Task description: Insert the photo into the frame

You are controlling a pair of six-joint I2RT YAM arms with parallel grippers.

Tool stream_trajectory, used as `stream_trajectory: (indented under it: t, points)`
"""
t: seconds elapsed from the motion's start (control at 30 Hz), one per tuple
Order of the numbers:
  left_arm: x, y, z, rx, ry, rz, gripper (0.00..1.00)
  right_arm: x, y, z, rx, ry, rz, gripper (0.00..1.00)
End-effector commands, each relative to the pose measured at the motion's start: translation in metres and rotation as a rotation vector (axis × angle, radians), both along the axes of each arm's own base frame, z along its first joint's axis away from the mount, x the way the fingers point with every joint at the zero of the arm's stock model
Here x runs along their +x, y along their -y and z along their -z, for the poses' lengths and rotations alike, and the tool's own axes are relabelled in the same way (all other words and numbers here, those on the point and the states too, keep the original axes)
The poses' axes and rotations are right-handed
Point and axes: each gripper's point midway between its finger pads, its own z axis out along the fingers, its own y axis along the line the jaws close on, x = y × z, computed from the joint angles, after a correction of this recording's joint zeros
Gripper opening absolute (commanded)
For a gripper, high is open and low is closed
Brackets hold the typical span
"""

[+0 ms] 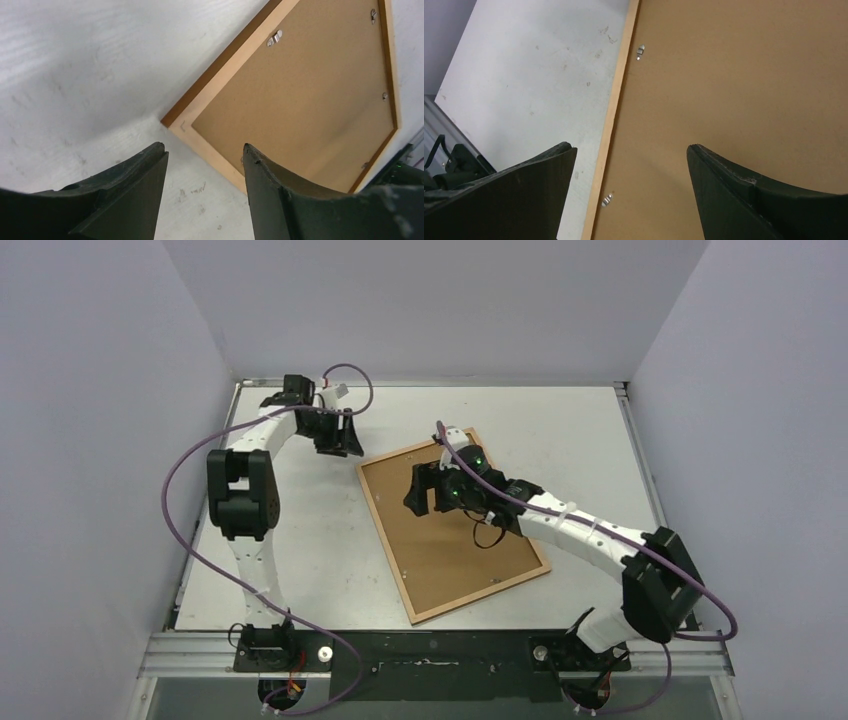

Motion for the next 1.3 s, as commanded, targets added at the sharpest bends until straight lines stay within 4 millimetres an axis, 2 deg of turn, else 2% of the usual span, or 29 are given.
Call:
stream_trajectory:
  t: [0.0, 0.13, 0.27, 0.4, 0.73, 0.87, 1.03, 1.27]
  points:
    - [0.019, 0.021, -0.005, 0.096, 0.107, 0.157, 0.56, -0.036, 0.016, 0.014, 0.036, -0.125, -0.033, 0.84]
    - [0.02, 0.043, 0.012, 0.166, 0.1, 0.264, 0.56, -0.044, 0.025, 0.033, 0.034, -0.158, -0.023, 0.84]
    - [0.023, 0.054, 0.023, 0.211, 0.104, 0.32, 0.53, -0.048, 0.026, 0.05, 0.031, -0.186, -0.026, 0.83]
    - [0.022, 0.054, 0.035, 0.245, 0.094, 0.344, 0.5, -0.051, 0.029, 0.06, 0.027, -0.184, -0.027, 0.82]
    - [0.023, 0.052, 0.056, 0.342, 0.102, 0.365, 0.42, -0.048, 0.03, 0.062, 0.015, -0.164, -0.025, 0.82]
    - [0.031, 0.046, 0.061, 0.387, 0.12, 0.326, 0.35, -0.044, 0.03, 0.062, 0.015, -0.155, -0.019, 0.82]
    - [0.054, 0.03, 0.057, 0.439, 0.171, 0.228, 0.26, -0.039, 0.024, 0.063, 0.018, -0.151, -0.025, 0.81]
    - [0.079, 0.006, 0.053, 0.488, 0.204, 0.149, 0.24, -0.033, 0.009, 0.069, 0.05, -0.151, -0.052, 0.79]
